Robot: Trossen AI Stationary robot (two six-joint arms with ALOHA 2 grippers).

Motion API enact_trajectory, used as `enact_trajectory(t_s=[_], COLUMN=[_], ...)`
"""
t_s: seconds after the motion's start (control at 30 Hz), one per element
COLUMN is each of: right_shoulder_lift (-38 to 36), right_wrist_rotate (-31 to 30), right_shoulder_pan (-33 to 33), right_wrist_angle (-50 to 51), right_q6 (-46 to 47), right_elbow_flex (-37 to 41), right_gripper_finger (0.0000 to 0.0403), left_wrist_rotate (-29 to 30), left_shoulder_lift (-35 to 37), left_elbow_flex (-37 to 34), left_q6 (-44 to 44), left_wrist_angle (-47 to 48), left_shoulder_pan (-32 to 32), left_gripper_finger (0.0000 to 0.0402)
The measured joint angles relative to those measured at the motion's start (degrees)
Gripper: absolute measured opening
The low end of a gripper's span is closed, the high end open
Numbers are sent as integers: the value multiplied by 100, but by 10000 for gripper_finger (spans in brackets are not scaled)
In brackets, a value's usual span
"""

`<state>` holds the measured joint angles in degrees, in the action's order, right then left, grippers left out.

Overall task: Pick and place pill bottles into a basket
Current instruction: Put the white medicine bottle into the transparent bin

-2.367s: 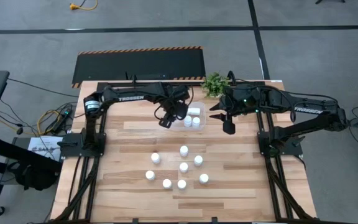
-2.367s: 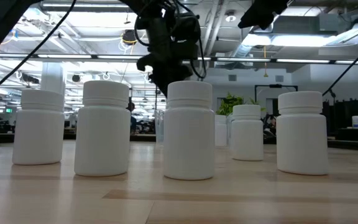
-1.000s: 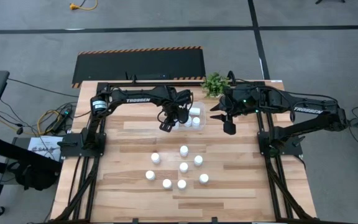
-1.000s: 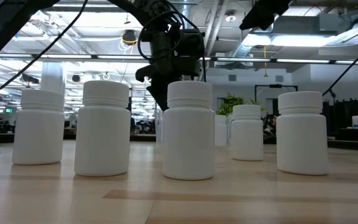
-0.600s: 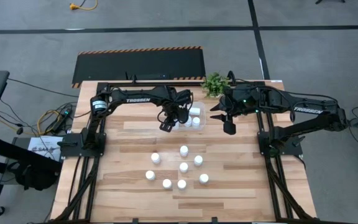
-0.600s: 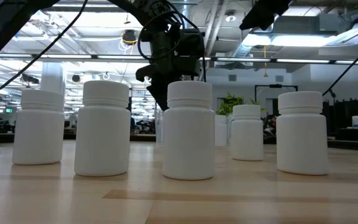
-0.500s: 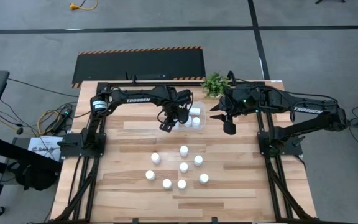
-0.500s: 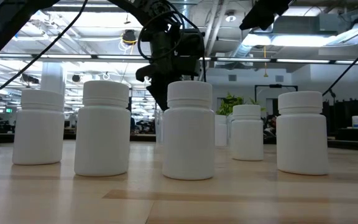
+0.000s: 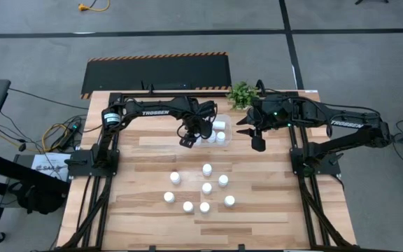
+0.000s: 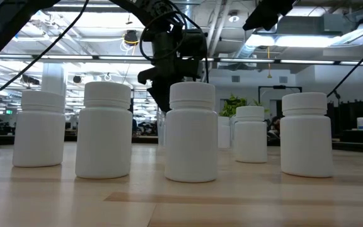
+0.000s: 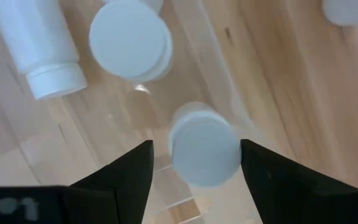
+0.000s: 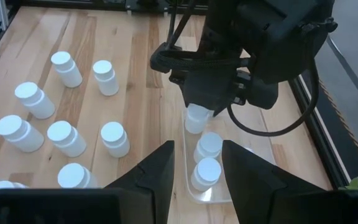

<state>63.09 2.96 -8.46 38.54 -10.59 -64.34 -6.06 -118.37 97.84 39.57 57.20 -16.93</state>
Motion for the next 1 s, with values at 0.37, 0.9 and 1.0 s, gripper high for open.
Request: enact_trajectory(t_s=[0.37,0.9,1.0], right_shoulder_lift=[0,0,1], right_wrist_rotate=[0,0,0], right_shoulder_pan=[-1,0,0], right_wrist_angle=[-1,-4,-4], right_q6=[-39,-46,-46], right_elbow_flex=[0,-2,-2], right_gripper_finger=[127,127,127], left_wrist_rotate=[161,225,232], left_shoulder_lift=[2,35,42], left_elbow_flex=[2,601,1024], left_q6=[0,81,79], left_wrist_angle=[250,564,700], left_shoulder_pan=[0,-2,-4], left_gripper_finger=[227,227,227])
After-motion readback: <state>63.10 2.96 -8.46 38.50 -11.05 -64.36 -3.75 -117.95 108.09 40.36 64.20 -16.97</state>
